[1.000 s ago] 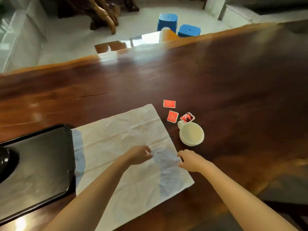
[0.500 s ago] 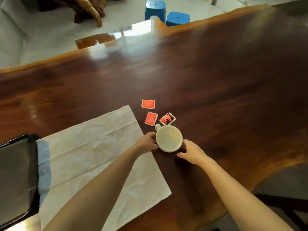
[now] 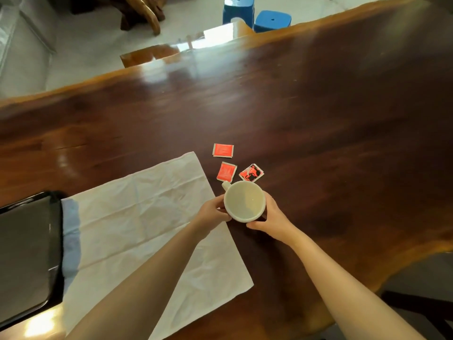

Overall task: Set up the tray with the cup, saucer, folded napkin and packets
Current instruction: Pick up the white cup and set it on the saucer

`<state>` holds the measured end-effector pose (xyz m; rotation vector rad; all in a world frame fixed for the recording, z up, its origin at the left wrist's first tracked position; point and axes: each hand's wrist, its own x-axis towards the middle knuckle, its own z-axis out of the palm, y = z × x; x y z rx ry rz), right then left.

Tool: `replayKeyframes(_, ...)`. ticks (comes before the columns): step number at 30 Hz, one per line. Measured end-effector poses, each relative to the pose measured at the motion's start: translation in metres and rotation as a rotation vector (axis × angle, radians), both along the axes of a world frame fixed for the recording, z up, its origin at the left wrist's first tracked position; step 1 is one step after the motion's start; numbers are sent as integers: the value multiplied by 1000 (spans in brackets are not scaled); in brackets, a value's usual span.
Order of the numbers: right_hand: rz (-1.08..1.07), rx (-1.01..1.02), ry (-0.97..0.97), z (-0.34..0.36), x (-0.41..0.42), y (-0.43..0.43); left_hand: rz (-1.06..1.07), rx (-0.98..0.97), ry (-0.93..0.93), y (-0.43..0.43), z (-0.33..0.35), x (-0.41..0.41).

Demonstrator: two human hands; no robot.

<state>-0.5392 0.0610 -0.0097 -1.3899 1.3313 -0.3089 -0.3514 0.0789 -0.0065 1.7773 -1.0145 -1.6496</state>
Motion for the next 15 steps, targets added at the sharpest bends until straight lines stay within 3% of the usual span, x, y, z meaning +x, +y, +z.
replayKeyframes(7, 84, -89, -239, 25, 61, 3, 208, -160, 60, 28, 38, 54)
replayKeyframes(15, 294, -170, -329, 66, 169, 19, 451, -276, 83, 83, 77, 146)
